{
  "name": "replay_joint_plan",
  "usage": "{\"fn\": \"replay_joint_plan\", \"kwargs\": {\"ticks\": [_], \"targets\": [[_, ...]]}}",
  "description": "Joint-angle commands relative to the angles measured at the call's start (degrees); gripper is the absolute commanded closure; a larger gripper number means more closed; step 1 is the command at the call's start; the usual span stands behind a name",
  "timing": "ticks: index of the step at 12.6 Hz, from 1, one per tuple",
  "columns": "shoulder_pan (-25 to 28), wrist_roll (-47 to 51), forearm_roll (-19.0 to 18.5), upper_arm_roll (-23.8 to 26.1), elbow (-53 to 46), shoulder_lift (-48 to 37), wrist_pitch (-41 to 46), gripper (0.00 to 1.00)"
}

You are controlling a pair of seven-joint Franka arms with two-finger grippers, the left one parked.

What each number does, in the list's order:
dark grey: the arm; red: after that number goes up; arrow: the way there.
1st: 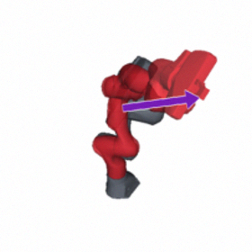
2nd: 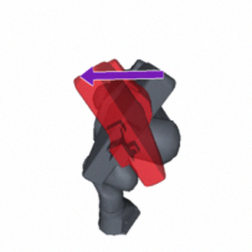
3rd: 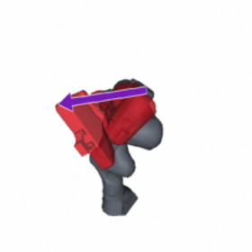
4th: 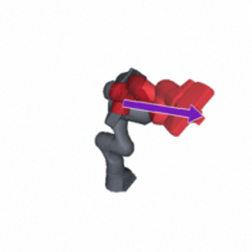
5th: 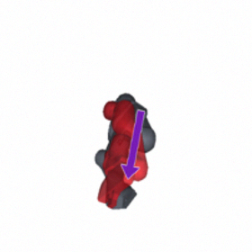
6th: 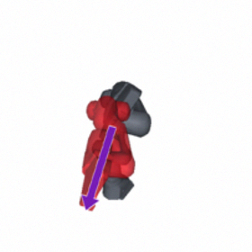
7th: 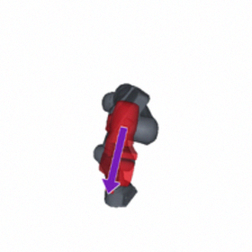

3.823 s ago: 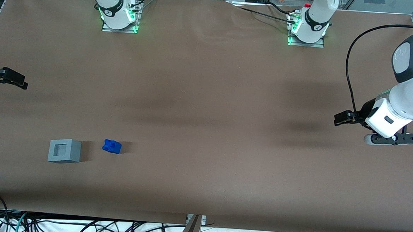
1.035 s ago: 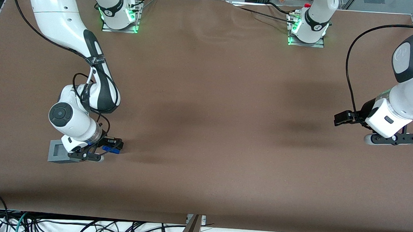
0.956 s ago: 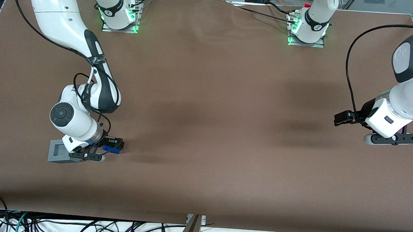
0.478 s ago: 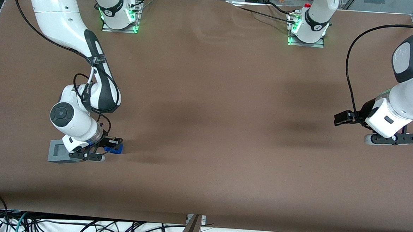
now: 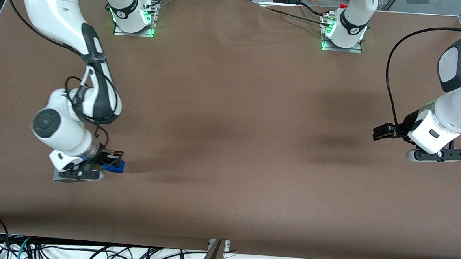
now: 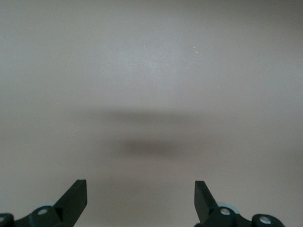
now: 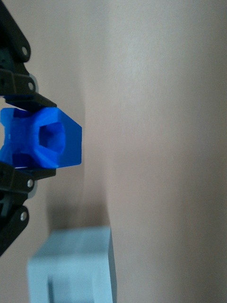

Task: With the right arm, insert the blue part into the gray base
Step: 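Carry the blue part over the gray base's recess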

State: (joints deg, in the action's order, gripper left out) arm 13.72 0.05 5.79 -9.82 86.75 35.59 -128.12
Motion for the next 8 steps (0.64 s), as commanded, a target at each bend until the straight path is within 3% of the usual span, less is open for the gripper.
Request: {"fn": "replay_joint_plan", "kwargs": {"ticks": [1,8], "targets": [[-4.03,-10.03,0.46,-0.11,-0.35,-2.98,4.19,0.74],[-10.73,-21.48,0.46,0.15,-4.30,-1.24,5.25,0.74]]}}
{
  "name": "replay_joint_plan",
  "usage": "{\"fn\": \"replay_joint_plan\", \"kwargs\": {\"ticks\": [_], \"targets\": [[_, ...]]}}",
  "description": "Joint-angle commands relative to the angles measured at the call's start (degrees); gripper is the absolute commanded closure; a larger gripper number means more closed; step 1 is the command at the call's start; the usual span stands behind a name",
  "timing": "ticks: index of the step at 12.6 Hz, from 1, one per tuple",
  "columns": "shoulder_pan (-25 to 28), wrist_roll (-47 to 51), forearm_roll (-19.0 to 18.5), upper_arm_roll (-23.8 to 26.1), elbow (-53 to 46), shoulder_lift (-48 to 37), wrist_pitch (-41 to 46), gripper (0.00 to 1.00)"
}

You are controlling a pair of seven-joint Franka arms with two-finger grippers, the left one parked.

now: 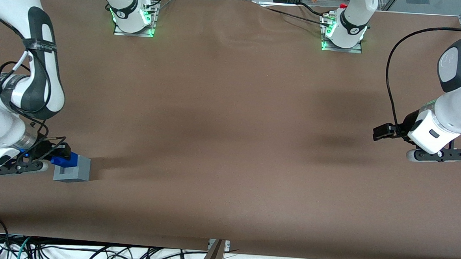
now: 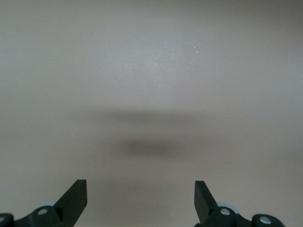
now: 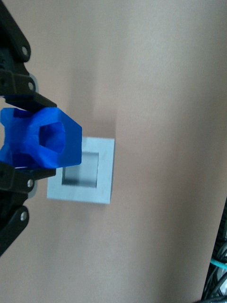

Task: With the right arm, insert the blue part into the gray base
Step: 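Carry the blue part over the gray base's recess, then lower the blue part into the recess and press it down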

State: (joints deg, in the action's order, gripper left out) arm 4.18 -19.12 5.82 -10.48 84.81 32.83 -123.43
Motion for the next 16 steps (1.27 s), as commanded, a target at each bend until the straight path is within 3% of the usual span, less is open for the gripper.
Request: {"fn": "replay_joint_plan", "kwargs": {"ticks": [1,9,11,16], "targets": [[-1.72,-2.41,0.42,0.81,-2.45,1.88,0.38,0.74],[-3.30,-2.24,0.68,1.25,-2.72,4.87,-5.24,0.74],[-3.22,-2.41,3.30,1.34,-2.72,5.40,-6.30,0.74],[-3.22,-2.41,3.67,1.43,-2.63,6.37,-7.79,0.74]]}}
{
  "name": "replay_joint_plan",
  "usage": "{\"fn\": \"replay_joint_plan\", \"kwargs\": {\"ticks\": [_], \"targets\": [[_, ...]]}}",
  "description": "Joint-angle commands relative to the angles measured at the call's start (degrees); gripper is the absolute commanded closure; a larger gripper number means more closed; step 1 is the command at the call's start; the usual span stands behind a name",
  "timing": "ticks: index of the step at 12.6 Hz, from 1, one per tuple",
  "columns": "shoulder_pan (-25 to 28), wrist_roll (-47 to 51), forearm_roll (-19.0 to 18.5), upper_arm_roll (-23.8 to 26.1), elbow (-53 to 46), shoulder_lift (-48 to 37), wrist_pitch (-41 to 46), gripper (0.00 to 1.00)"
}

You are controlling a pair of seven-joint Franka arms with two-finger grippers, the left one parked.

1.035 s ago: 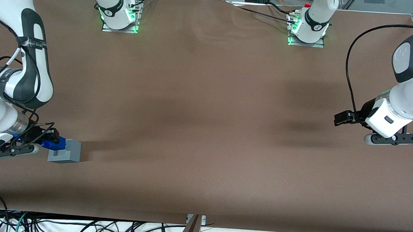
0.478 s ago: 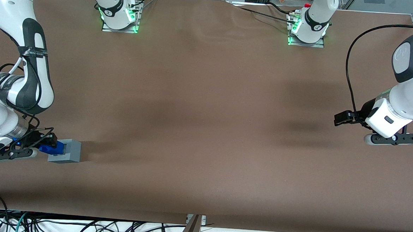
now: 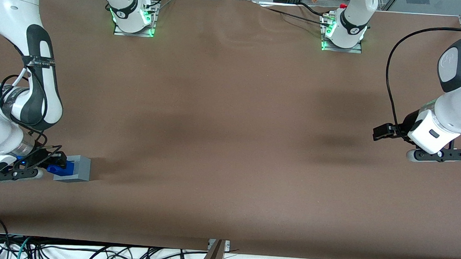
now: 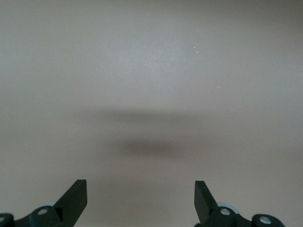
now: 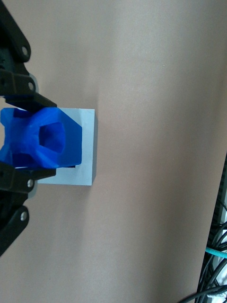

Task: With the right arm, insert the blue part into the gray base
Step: 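Lower the blue part into the recess and press it down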

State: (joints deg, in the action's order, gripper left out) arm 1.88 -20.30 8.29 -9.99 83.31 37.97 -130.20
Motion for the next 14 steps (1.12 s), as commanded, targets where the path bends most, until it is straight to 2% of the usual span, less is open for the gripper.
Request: {"fn": "replay_joint_plan", "kwargs": {"ticks": [1,2,3,4,6,14], "targets": [[-0.91,-1.23,1.20,0.94,-1.14,1.49,-1.02,0.74],[-0.91,-1.14,1.29,0.94,-1.14,1.49,-1.11,0.72],[-0.91,-1.14,1.46,0.94,-1.14,1.58,-1.02,0.61],[-0.91,-1.14,2.16,0.94,-1.14,1.84,-1.02,0.58],[-1.09,-1.23,3.65,0.94,-1.14,2.02,-1.11,0.58],[-1.97,-5.44,5.15,0.94,-0.96,3.95,-1.02,0.58]]}}
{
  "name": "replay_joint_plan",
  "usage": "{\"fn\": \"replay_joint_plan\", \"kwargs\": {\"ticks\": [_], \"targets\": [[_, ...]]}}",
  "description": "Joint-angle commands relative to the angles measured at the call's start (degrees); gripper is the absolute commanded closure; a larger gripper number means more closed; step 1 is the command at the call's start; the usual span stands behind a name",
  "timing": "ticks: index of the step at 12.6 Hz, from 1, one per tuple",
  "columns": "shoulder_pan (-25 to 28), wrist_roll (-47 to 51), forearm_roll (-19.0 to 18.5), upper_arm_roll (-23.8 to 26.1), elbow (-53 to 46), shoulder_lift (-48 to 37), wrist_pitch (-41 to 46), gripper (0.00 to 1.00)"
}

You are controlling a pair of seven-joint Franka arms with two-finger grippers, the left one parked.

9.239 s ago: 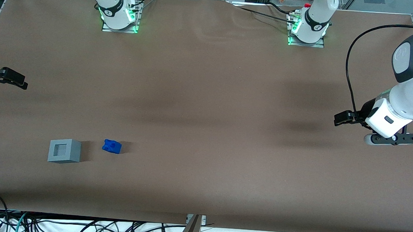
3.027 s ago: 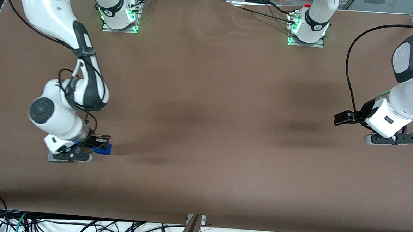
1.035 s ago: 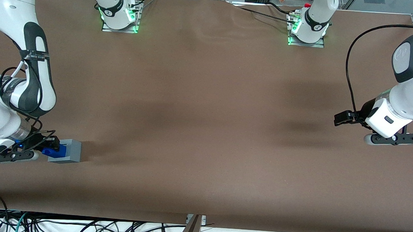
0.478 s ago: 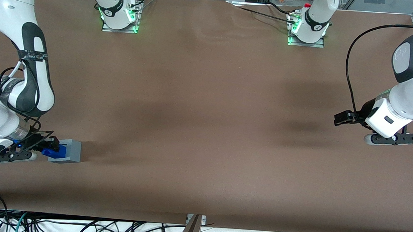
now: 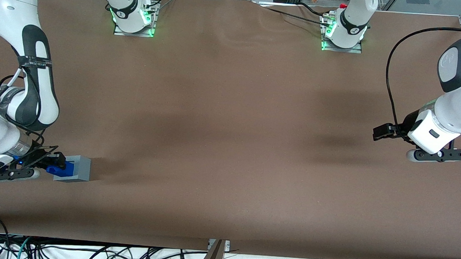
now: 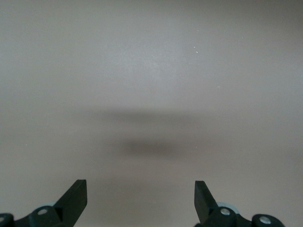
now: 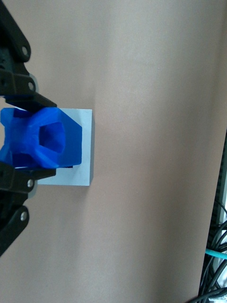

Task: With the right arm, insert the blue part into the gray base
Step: 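Lower the blue part into the recess and press it down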

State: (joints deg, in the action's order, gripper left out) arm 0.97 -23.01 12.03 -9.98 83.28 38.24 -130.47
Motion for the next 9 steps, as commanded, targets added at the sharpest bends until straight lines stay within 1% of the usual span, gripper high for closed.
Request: {"fn": "replay_joint_plan", "kwargs": {"ticks": [1,9], "targets": [[-1.06,-2.74,1.50,0.92,-0.93,3.78,-0.67,0.58],[-1.06,-2.74,1.41,0.84,-0.93,4.74,-0.14,0.59]]}}
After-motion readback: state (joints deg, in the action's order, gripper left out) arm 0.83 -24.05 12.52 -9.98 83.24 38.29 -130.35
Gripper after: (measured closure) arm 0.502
